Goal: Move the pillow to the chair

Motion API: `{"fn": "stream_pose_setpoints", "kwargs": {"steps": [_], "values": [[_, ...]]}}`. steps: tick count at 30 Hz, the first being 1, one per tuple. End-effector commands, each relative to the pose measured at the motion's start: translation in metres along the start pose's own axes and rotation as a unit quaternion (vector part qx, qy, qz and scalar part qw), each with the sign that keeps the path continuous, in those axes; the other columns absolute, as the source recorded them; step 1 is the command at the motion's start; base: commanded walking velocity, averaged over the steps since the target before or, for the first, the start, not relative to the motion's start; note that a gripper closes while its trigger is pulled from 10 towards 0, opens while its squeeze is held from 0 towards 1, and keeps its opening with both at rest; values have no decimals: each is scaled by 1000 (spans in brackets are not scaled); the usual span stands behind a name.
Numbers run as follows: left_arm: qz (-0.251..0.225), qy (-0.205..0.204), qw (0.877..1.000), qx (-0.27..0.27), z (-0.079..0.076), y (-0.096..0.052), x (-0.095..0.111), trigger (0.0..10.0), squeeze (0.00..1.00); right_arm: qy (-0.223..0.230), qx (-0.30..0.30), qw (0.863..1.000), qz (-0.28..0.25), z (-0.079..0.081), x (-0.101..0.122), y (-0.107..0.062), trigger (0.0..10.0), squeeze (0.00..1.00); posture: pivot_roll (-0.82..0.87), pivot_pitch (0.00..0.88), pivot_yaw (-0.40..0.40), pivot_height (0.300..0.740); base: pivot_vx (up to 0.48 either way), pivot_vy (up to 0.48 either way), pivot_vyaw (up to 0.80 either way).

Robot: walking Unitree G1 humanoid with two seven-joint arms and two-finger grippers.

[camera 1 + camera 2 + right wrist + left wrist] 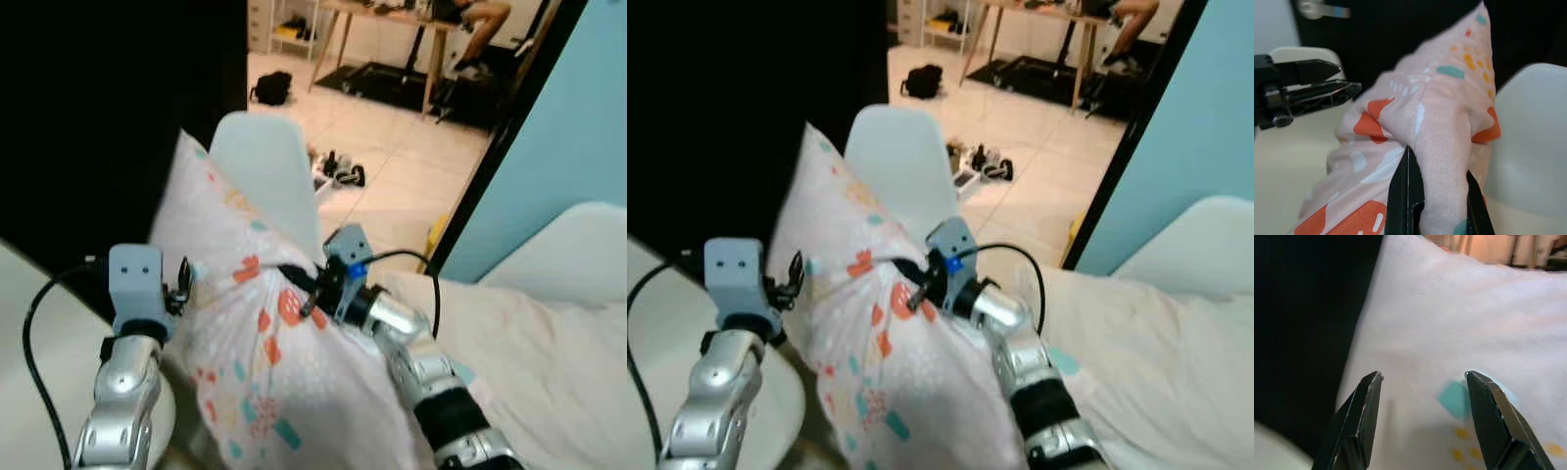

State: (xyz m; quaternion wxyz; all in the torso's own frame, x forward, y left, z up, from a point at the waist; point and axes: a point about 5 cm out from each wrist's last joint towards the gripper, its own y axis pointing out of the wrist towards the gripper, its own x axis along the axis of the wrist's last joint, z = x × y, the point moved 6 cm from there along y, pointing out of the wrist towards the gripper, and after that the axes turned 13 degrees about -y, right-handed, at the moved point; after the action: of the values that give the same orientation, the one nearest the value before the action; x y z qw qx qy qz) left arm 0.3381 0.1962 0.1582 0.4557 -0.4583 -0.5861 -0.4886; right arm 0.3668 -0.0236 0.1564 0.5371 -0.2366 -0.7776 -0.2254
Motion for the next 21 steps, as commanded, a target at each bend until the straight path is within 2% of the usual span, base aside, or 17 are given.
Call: {"fn": "stream_pose_setpoints", "kwargs": {"steps": [1, 5, 12, 15, 18, 21], "values": [[10, 7, 1000, -14, -7, 1, -5, 10000, 0, 13, -34, 999, -19, -19, 11, -1, 10000, 0, -15, 0, -78, 740, 480, 0, -788], [10, 7, 1000, -13, -7, 0, -6, 10000, 0, 23, -32, 998, -38, -19, 18, -1, 10000, 0, -12, 0, -77, 740, 480, 0, -786], [7, 9, 1000, -12, -6, 1, -3, 10000, 0, 14, 11, 997, -74, -7, 38, 7, 10000, 0, -10, 0, -68, 740, 480, 0, 0], [-3, 11, 1000, -8, -6, 4, 2, 10000, 0, 16, 66, 991, -114, 6, 63, 19, 10000, 0, -7, 0, -68, 740, 480, 0, 0], [-7, 11, 1000, -6, -6, 5, 5, 10000, 0, 11, 88, 988, -129, 12, 74, 23, 10000, 0, -7, 0, -68, 740, 480, 0, 0], [-12, 11, 1000, -5, -7, 5, 8, 10000, 0, 16, 120, 981, -152, 20, 86, 25, 10000, 0, 1, 0, -72, 740, 454, 0, 731]]}}
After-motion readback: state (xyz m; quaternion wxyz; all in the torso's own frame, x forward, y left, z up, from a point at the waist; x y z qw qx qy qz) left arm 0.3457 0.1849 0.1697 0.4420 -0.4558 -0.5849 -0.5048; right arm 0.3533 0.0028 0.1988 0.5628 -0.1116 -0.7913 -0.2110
